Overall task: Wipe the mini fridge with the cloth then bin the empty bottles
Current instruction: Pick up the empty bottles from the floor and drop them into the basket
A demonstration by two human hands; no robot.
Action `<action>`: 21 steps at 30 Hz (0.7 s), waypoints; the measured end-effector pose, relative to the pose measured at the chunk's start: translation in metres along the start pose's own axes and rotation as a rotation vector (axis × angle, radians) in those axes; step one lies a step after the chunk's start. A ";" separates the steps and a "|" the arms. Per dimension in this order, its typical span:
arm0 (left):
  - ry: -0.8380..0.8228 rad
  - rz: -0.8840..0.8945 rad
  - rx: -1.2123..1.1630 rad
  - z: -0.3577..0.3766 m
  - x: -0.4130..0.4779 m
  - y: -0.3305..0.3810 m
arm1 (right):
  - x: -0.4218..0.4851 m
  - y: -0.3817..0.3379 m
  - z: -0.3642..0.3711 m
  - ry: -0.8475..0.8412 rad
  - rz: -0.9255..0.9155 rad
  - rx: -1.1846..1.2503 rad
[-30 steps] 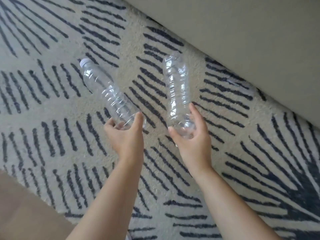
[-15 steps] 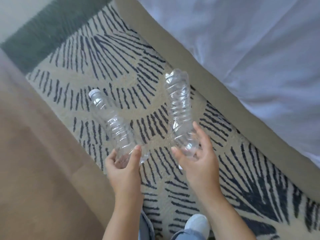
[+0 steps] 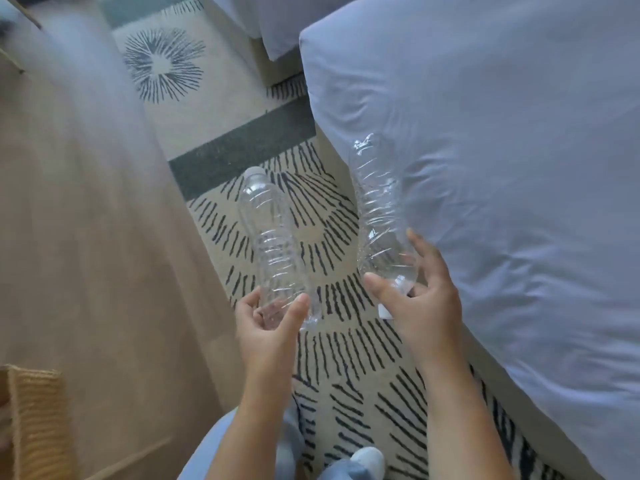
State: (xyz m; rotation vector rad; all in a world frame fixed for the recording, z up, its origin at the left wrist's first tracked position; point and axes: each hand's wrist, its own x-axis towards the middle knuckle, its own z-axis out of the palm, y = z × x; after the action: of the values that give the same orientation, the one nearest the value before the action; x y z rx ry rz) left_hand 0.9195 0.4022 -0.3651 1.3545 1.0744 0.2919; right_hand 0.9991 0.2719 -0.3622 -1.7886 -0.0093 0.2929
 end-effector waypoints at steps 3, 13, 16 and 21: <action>-0.080 -0.037 0.000 -0.016 -0.035 0.026 | -0.033 -0.045 -0.009 -0.033 -0.056 -0.036; -0.176 0.041 -0.003 -0.077 -0.098 0.112 | -0.113 -0.157 -0.046 -0.185 -0.236 -0.181; -0.185 0.076 -0.015 -0.088 -0.100 0.137 | -0.115 -0.178 -0.041 -0.159 -0.206 -0.165; -0.200 0.117 -0.070 -0.113 -0.084 0.171 | -0.095 -0.207 -0.016 -0.164 -0.149 -0.104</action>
State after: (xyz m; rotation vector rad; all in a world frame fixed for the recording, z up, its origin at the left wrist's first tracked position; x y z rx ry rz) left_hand 0.8578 0.4587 -0.1599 1.3548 0.8139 0.2713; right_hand 0.9413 0.2908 -0.1421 -1.8510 -0.2772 0.3362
